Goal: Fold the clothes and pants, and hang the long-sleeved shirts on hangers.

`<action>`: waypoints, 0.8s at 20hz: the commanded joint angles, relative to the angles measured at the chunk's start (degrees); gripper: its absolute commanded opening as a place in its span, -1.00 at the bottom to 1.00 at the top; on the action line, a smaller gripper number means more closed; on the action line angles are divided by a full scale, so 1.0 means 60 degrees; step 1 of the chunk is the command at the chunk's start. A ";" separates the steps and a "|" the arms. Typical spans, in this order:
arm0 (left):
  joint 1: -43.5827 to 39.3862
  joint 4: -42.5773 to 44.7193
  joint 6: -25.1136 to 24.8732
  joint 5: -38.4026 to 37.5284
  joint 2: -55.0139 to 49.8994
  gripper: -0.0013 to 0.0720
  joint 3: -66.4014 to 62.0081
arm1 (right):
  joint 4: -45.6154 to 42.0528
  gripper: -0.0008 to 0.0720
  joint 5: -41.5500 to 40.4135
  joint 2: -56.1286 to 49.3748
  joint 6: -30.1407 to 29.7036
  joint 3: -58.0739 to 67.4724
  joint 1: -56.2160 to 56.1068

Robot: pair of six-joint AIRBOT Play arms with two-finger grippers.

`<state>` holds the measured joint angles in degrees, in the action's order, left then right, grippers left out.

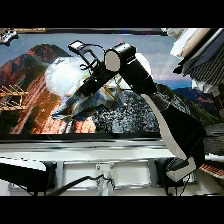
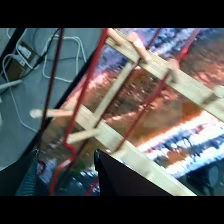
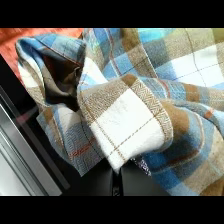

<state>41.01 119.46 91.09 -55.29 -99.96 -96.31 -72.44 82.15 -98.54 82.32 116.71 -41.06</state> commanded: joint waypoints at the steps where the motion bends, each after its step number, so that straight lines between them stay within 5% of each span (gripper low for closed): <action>1: 0.0288 -0.0168 -0.0288 0.0670 -0.0270 0.00 -0.0033 | 0.0029 -0.89 0.0200 0.0004 0.0051 0.0004 -0.0011; 8: 0.0386 -0.0743 -0.1264 0.1297 -0.1096 -0.17 -0.0127 | -0.0033 -0.89 0.0346 0.0007 0.0211 0.0004 -0.0004; 16: 0.0605 -0.1005 -0.1260 0.1432 -0.1545 -0.31 -0.0965 | -0.0044 -0.89 0.0408 0.0004 0.0441 0.0004 -0.0007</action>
<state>44.07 114.43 83.90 -47.42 -108.79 -101.06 -72.66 84.64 -98.54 84.64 116.71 -41.06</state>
